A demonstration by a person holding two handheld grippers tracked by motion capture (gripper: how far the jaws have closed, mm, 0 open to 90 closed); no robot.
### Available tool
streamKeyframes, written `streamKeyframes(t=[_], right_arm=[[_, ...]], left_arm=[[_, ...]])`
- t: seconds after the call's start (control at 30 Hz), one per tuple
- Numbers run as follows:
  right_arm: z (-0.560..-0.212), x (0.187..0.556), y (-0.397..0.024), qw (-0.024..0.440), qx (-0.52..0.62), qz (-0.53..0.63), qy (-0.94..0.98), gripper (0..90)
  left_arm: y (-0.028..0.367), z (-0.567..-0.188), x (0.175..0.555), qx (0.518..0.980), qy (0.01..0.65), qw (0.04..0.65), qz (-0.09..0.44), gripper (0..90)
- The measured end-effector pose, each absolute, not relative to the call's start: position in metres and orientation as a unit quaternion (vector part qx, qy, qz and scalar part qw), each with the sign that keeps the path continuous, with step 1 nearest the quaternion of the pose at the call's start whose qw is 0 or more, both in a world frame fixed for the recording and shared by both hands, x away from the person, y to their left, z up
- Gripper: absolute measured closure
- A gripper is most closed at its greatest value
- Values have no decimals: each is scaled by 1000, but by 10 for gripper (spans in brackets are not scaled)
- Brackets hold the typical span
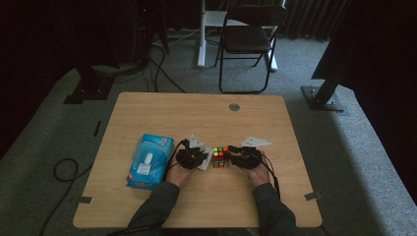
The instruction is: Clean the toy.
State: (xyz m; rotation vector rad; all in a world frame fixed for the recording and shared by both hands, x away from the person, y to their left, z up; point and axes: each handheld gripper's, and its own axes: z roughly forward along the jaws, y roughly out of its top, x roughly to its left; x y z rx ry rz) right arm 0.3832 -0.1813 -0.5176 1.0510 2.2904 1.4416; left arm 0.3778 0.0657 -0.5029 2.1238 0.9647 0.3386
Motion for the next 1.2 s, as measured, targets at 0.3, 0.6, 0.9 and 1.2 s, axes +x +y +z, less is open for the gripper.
streamKeyframes(t=[0.3, 0.6, 0.9, 1.2], right_arm=[[-519, 382, -181, 98, 358, 503, 781, 653], [-521, 381, -181, 97, 362, 508, 776, 656], [-521, 379, -180, 106, 361, 507, 775, 659], [-521, 379, -180, 104, 364, 508, 774, 661]], left_arm=[[63, -499, 382, 822, 387, 399, 128, 839], [60, -505, 385, 821, 396, 394, 117, 839], [56, -516, 388, 827, 400, 377, 114, 839], [57, -508, 382, 822, 395, 392, 120, 839]])
